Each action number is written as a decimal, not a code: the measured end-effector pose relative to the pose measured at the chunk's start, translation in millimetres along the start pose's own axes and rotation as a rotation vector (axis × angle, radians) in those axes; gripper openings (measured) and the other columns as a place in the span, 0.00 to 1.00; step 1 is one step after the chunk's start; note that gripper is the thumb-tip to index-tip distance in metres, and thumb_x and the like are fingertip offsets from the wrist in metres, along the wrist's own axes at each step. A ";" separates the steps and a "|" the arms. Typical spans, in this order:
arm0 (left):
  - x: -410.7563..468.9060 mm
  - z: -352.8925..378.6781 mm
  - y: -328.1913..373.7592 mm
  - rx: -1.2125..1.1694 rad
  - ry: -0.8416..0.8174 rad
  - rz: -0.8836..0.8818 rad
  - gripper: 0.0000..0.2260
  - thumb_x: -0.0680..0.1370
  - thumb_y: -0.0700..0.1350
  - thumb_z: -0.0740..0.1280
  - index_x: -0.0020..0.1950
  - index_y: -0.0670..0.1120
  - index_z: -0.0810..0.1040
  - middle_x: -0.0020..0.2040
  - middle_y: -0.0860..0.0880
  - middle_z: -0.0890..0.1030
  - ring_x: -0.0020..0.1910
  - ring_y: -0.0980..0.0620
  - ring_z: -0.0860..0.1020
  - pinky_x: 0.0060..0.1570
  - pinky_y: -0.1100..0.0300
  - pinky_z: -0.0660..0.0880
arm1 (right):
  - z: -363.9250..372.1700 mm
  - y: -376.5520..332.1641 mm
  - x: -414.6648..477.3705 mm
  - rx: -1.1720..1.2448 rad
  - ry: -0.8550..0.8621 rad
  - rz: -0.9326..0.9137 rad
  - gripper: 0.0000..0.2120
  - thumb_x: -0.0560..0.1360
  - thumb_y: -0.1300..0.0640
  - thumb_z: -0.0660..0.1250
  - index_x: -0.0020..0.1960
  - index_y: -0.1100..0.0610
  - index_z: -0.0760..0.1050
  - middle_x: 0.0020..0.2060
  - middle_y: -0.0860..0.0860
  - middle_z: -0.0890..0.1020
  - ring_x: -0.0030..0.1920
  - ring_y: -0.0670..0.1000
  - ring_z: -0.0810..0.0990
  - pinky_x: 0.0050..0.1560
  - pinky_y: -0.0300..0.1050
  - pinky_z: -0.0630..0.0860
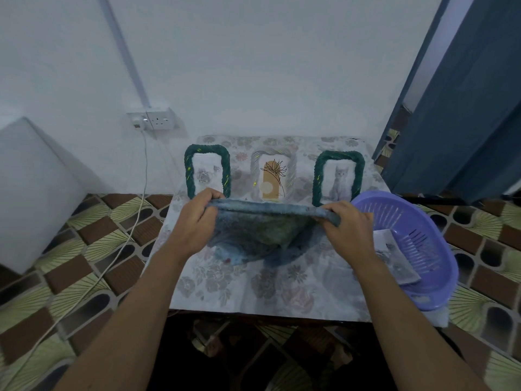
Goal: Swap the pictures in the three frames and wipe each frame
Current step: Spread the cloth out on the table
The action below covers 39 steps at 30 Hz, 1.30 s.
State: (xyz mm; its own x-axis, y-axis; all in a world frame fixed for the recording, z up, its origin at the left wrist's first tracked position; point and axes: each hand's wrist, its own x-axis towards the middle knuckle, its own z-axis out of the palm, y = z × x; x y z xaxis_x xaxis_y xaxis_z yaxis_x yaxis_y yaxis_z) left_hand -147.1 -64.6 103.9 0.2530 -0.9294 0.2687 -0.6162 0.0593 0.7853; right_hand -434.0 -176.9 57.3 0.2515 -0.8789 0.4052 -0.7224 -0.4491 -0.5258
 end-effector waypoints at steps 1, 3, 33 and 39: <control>0.9 1.5 -2.1 0.030 0.036 0.006 0.09 0.78 0.41 0.55 0.47 0.44 0.75 0.40 0.42 0.76 0.37 0.50 0.72 0.36 0.56 0.69 | 0.2 -0.3 0.9 -0.015 0.012 0.004 0.07 0.76 0.52 0.68 0.52 0.51 0.82 0.49 0.48 0.82 0.49 0.54 0.79 0.47 0.47 0.55; 3.5 4.0 -6.4 0.083 0.143 0.004 0.06 0.78 0.37 0.60 0.47 0.43 0.76 0.37 0.45 0.76 0.32 0.54 0.71 0.32 0.60 0.67 | 1.0 -2.3 2.3 -0.026 0.022 0.027 0.07 0.77 0.56 0.70 0.54 0.51 0.82 0.51 0.48 0.82 0.50 0.53 0.79 0.47 0.46 0.55; 60.4 6.5 -7.5 -0.613 0.404 -0.177 0.09 0.80 0.38 0.64 0.46 0.47 0.83 0.44 0.45 0.83 0.45 0.51 0.82 0.49 0.57 0.80 | -10.4 -29.7 61.9 0.476 0.195 0.196 0.05 0.78 0.60 0.65 0.46 0.52 0.77 0.38 0.49 0.80 0.37 0.48 0.77 0.37 0.39 0.73; 5.7 24.2 -66.9 -0.014 0.256 -0.373 0.13 0.73 0.48 0.62 0.37 0.39 0.78 0.33 0.43 0.77 0.32 0.48 0.70 0.33 0.54 0.67 | 28.2 0.2 14.6 0.300 -0.188 0.174 0.12 0.74 0.57 0.64 0.36 0.64 0.71 0.27 0.57 0.70 0.28 0.47 0.63 0.31 0.44 0.60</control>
State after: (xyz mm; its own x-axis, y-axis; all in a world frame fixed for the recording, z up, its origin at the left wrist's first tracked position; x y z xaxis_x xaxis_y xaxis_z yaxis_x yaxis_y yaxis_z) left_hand -122.4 -82.6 39.4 0.6334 -0.7681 0.0940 -0.4383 -0.2560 0.8616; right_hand -412.3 -194.4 42.0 0.2759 -0.9475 0.1616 -0.5514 -0.2937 -0.7808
